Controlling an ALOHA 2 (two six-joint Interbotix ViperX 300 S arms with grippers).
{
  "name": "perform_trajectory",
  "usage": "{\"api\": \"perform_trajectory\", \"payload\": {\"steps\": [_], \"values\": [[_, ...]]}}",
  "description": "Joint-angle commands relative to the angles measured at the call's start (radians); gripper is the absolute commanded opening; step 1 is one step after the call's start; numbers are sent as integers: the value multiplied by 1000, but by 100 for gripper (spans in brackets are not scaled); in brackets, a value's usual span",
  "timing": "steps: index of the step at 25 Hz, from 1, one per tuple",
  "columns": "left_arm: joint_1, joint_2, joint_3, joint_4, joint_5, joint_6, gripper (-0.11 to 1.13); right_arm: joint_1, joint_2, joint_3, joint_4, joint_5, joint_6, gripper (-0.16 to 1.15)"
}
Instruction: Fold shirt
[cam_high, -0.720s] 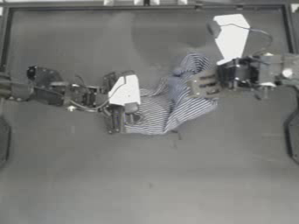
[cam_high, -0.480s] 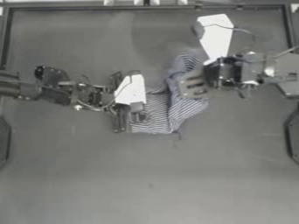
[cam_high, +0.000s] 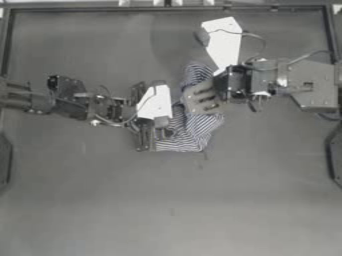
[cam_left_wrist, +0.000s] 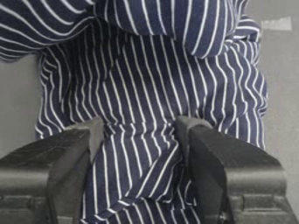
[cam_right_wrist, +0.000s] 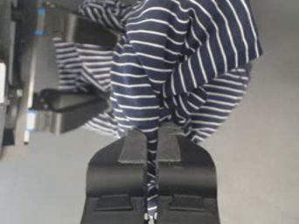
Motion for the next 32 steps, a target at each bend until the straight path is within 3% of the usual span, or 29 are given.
{"api": "perform_trajectory", "payload": {"steps": [1, 13, 20, 32], "values": [[2, -57, 5, 2, 2, 2, 87, 3, -20, -21, 5, -2, -2, 4], [9, -233, 54, 5, 11, 3, 91, 2, -20, -21, 6, -2, -6, 4], [31, -388, 153, 3, 63, 3, 91, 2, 9, -43, 32, 5, -23, 4], [34, -588, 298, -35, 138, -8, 91, 2, 169, -244, 51, 141, -84, 4]]}}
